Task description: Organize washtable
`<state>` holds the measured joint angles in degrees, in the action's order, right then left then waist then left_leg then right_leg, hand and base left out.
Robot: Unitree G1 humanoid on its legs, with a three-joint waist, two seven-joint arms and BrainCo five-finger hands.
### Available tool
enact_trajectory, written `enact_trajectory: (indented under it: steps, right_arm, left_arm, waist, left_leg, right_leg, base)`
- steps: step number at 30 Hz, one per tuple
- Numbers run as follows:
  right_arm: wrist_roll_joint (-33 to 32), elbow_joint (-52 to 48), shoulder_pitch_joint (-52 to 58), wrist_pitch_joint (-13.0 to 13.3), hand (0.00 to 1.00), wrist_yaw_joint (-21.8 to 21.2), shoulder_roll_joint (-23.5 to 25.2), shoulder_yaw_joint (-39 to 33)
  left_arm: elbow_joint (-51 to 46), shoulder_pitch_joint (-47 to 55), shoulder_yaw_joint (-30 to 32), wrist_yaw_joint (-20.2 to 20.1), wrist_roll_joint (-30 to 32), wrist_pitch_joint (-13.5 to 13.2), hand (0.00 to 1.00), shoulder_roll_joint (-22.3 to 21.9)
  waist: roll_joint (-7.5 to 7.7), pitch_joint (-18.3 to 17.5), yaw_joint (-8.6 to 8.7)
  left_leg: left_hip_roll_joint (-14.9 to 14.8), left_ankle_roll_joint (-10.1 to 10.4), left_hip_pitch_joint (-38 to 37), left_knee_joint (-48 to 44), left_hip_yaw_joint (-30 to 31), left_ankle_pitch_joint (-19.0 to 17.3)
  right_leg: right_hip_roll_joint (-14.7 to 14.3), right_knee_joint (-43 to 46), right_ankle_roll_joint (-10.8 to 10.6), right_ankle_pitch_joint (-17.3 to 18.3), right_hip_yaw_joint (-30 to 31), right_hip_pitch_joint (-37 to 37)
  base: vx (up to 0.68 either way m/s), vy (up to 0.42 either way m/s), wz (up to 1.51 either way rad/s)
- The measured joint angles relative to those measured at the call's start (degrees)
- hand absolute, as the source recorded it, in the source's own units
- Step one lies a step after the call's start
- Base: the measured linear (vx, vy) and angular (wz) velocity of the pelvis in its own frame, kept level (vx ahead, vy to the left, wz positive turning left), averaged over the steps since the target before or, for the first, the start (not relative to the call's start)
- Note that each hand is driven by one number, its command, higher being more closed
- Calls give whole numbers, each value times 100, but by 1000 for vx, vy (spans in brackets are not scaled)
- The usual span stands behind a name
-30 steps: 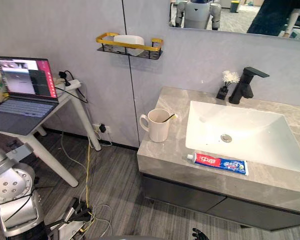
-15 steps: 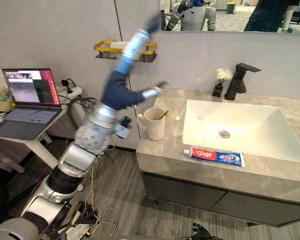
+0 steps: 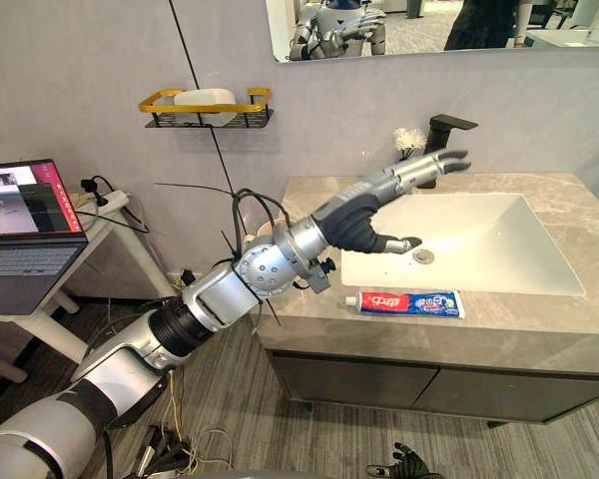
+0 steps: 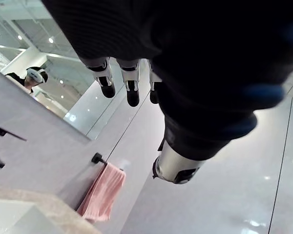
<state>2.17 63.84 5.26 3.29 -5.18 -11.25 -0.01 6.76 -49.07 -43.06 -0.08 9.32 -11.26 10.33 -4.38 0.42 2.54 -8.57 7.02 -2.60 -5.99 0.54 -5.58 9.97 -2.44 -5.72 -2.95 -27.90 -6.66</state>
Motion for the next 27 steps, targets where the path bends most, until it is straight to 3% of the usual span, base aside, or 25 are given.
enact_trajectory:
  steps: [3, 12, 27]
  right_arm:
    - [-22, -6, -73, 0, 0, 5, 17, 1]
    - [-60, -143, -139, -4, 0, 32, 29, -144]
    - [-165, -191, -227, -13, 0, 156, 70, -236]
  left_arm:
    - [547, 1, -133, -17, 216, 182, 0, -197]
    - [1456, 275, -191, -254, 434, 435, 0, -226]
    - [1829, 834, -127, -217, 727, 586, 0, -62]
  waist:
    - [23, 124, 58]
    - [-23, 429, 314]
    - [18, 615, 316]
  left_leg:
    - [-48, 1, -17, 0, -101, -1]
    - [-68, 5, -169, 116, -224, -4]
    - [-57, 1, -265, 191, -160, -9]
  right_leg:
    - [-29, 59, 6, 21, 109, 66]
    - [-61, 77, 85, 46, 258, 85]
    - [-77, 26, 206, 123, 143, -22]
  base:
    - [-24, 8, -14]
    - [1, 9, -8]
    - [27, 8, 4]
